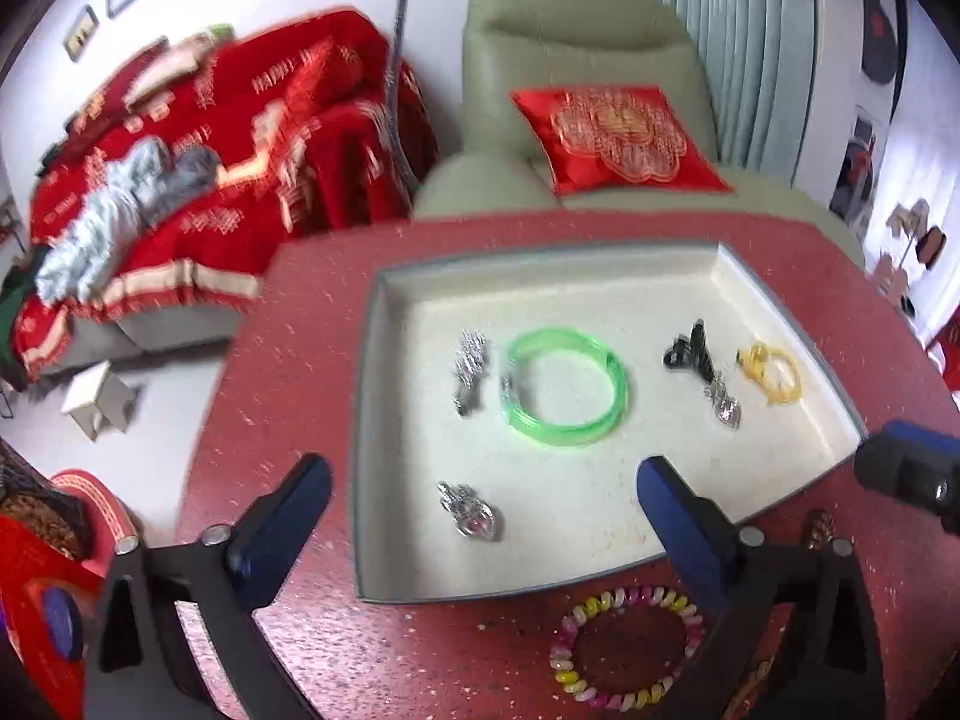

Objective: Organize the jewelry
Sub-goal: 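Withdraw both tools toward the beaded bracelet and beige knotted cord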

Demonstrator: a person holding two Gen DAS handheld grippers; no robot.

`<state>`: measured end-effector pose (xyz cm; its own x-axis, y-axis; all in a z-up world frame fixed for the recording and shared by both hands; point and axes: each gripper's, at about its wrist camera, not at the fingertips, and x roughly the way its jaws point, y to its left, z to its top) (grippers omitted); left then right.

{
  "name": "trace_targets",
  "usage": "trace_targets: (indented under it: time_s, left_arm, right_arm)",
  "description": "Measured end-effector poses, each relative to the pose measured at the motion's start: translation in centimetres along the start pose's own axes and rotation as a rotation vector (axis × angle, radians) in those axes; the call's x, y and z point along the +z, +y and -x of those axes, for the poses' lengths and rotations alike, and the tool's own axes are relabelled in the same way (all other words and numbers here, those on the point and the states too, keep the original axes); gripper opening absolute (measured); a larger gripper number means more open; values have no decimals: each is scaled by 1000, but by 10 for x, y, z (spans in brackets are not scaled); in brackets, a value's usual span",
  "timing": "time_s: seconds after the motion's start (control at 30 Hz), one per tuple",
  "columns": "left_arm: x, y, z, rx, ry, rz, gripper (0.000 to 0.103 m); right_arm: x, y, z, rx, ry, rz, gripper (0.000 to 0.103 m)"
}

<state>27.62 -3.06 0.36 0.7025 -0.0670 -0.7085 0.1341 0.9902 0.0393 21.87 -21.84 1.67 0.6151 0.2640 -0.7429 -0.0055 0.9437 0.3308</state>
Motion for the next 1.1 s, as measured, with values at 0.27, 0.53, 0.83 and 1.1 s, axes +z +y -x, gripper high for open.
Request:
trace_targets:
  time_s: [0.27,0.53,0.83,1.1]
  left_arm:
    - [-9,-1,23,-16,3,-25,103]
    - [-37,5,35,-47,35,11,103]
    - [-67,-2,26,-57,101,8,103]
    - [-73,-6,14,-73,146,21,103]
  right_arm:
    - [-25,-1,14,5,17,5,78]
    - [-72,3,22,-26,78,53,78]
    - [-120,33,19,-39,135,177,78]
    - [-146,52,11,-51,164,235,70]
